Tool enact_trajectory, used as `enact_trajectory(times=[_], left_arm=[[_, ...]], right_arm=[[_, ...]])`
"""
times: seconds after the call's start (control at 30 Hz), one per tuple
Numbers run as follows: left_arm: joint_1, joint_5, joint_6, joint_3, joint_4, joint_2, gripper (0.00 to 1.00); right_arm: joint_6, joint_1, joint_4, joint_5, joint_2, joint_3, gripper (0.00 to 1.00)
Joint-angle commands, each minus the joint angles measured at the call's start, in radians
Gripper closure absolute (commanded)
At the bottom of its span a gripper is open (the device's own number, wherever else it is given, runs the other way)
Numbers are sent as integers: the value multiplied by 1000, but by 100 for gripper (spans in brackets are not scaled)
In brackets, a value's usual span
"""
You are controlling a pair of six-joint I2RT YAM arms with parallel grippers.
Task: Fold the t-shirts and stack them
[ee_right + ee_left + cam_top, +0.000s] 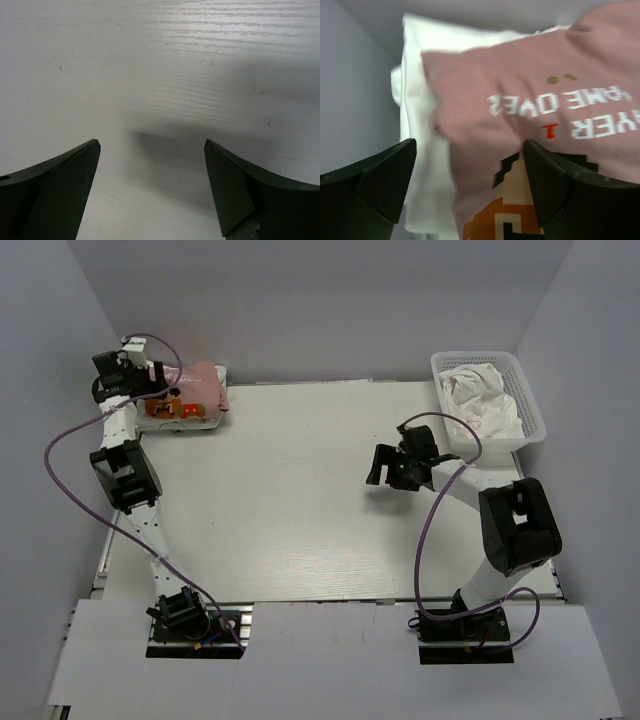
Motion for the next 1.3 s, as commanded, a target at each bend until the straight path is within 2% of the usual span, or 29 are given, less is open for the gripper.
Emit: enact_trajectory(times=[0.0, 0.17, 0.23, 0.33, 0.37, 0.53, 0.6, 0.7, 0.83, 0.93, 0.97, 1.03, 1.07, 1.27], left_arm=[[40, -68, -122, -33, 1, -50, 0], [80, 59, -338, 7, -1, -39, 0], [108, 198, -458, -40, 52, -39, 0], [140, 374, -618, -142, 265, -61, 0], [140, 411, -657, -142, 357, -61, 0], [151, 572, -916, -110, 611, 22, 0], [151, 572, -987, -12, 610, 99, 0], [151, 546, -1015, 29, 600, 145, 0], [151, 425, -923, -30, 538, 104, 0], [139, 318, -826, -18, 415, 93, 0], [139, 225, -791, 20, 372, 93, 0], [117, 117, -782, 38, 294, 105, 0], [117, 92, -811, 29, 313, 105, 0], [87, 19, -820, 48, 306, 117, 1]], right_arm=[[-10, 4, -5, 22, 14, 45, 10], [-7, 5, -2, 10, 24, 58, 10], [-10, 8, -2, 11, 26, 59, 10], [-10, 5, -2, 14, 37, 65, 10], [-13, 8, -2, 16, 37, 67, 10], [-7, 11, -2, 29, 58, 75, 10], [-10, 11, 1, 34, 55, 75, 10], [-13, 14, 2, 36, 60, 84, 10], [-12, 14, 1, 36, 67, 99, 10], [-10, 19, -1, 36, 80, 108, 10], [-4, 22, -4, 34, 89, 111, 10], [-3, 28, -2, 31, 102, 125, 10], [-3, 33, 5, 30, 109, 131, 10], [5, 47, -15, 28, 141, 171, 10]])
